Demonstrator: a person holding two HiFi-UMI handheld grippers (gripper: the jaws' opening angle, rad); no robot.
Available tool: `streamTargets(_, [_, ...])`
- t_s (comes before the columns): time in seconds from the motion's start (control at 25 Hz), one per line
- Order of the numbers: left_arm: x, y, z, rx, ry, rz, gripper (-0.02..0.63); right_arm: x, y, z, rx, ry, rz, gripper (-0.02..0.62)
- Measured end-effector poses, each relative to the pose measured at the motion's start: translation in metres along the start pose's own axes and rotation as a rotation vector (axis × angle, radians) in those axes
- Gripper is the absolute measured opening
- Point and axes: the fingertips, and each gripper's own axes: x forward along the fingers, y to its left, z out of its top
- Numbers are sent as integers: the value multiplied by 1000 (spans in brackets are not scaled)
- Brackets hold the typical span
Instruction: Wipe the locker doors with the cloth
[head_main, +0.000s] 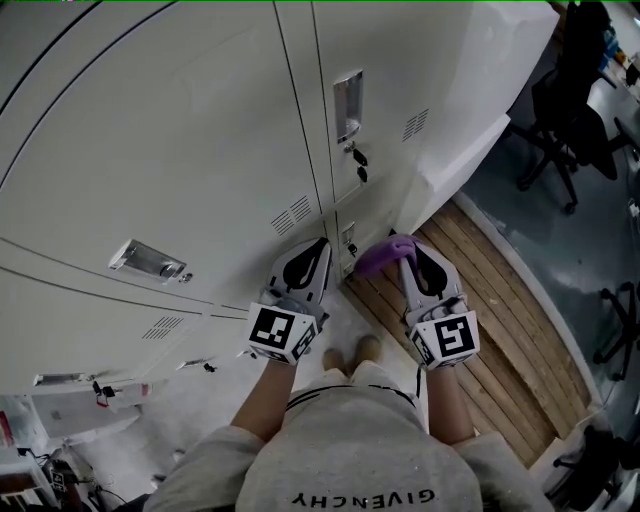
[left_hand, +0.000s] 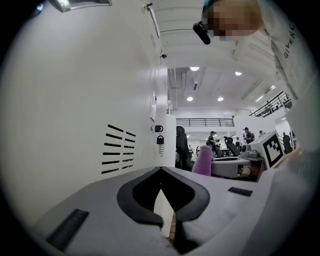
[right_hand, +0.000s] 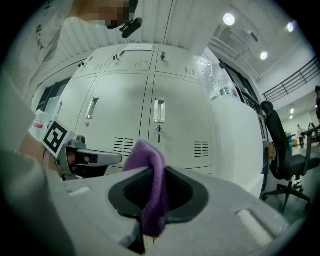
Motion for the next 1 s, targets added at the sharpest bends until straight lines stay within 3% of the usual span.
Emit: streamTargets(1.0, [-26, 13, 24, 5, -46, 40, -2, -4, 15, 15, 35, -16, -7, 49])
